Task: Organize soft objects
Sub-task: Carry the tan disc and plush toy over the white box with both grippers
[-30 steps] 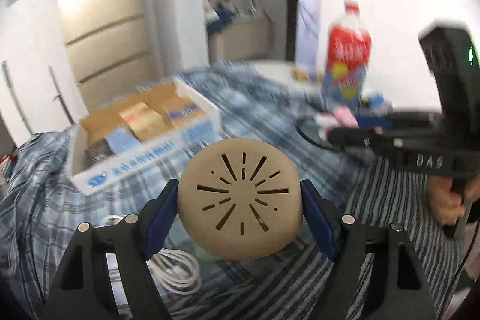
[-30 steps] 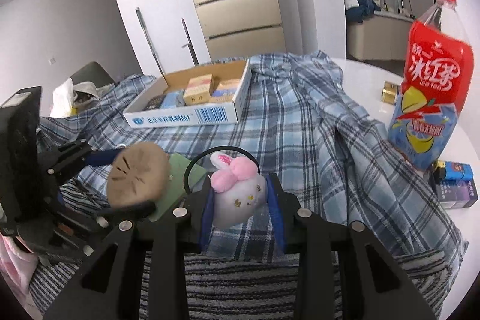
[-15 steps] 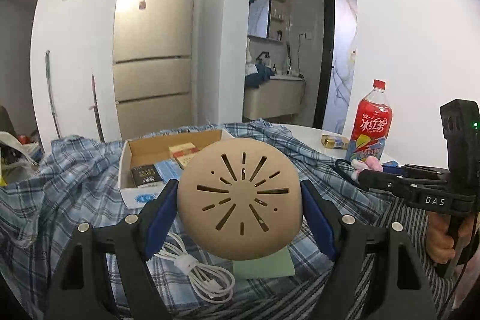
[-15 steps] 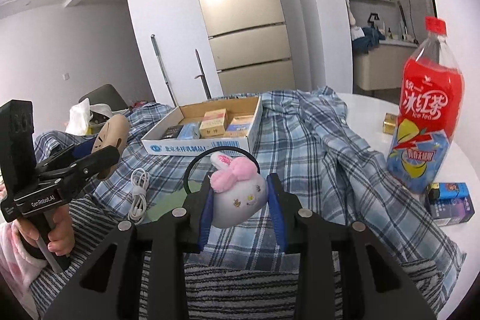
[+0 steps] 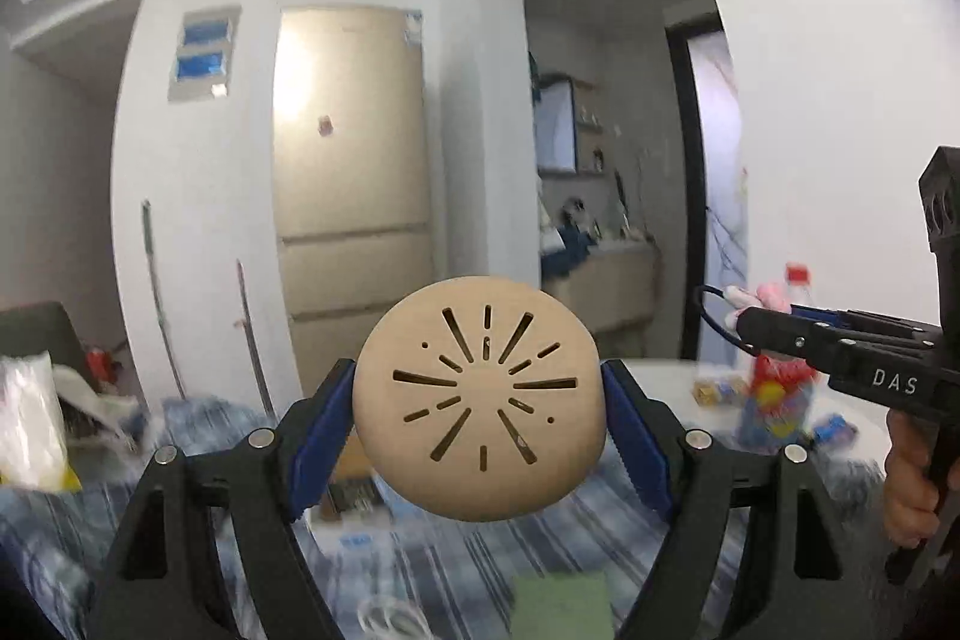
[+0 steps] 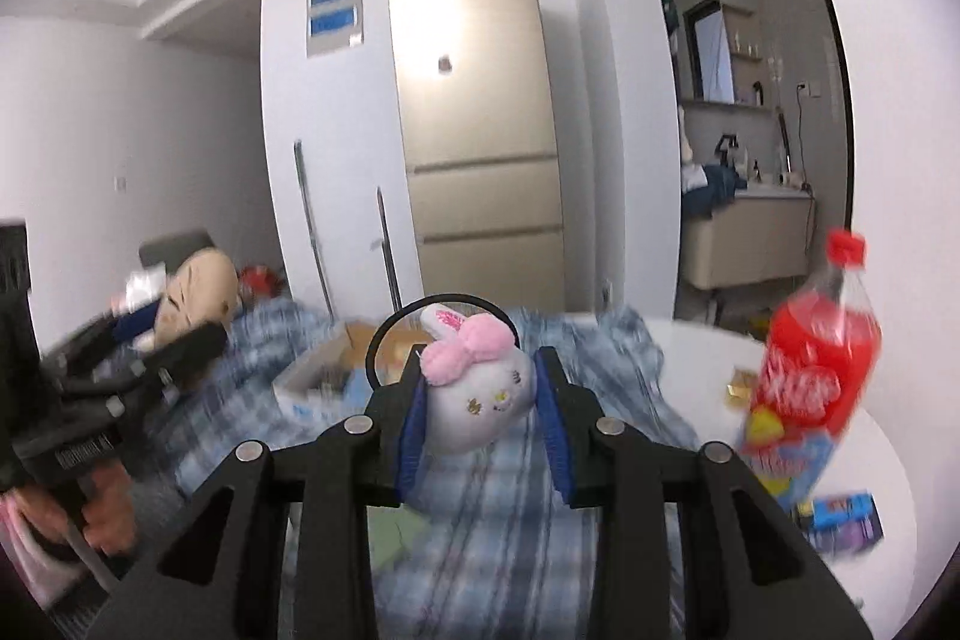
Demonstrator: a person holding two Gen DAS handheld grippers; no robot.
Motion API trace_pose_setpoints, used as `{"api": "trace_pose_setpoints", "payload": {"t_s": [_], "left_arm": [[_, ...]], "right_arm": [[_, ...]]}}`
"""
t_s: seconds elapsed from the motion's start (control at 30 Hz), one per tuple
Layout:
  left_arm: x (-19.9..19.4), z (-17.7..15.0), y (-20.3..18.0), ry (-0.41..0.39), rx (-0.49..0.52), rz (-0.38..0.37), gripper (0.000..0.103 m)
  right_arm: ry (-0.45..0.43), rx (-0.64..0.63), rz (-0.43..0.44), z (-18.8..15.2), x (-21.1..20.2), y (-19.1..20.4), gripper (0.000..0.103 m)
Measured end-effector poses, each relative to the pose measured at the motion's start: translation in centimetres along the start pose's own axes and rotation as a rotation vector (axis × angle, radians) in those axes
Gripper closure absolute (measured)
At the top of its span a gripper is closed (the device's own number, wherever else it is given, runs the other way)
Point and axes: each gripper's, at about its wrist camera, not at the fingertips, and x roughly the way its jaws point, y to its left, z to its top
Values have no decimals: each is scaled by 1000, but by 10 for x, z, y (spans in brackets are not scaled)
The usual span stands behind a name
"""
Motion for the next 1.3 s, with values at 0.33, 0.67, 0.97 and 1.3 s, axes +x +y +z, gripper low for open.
{"api": "trace_pose_setpoints", "payload": {"t_s": [0.33, 0.67, 0.97, 1.3], "left_arm": [[51, 33, 31, -100, -44, 74, 21], [104, -1, 72, 12, -123, 145, 21], [137, -45, 119, 224, -213, 188, 21], [163, -66, 106, 333, -170, 135, 21]], "right_arm": [[-107, -3, -47, 52, 87, 25, 67], [-6, 52, -64, 19, 163, 24, 67], [177, -26, -42, -27, 197, 23, 67], [366, -49, 67, -53, 227, 36, 67]]}}
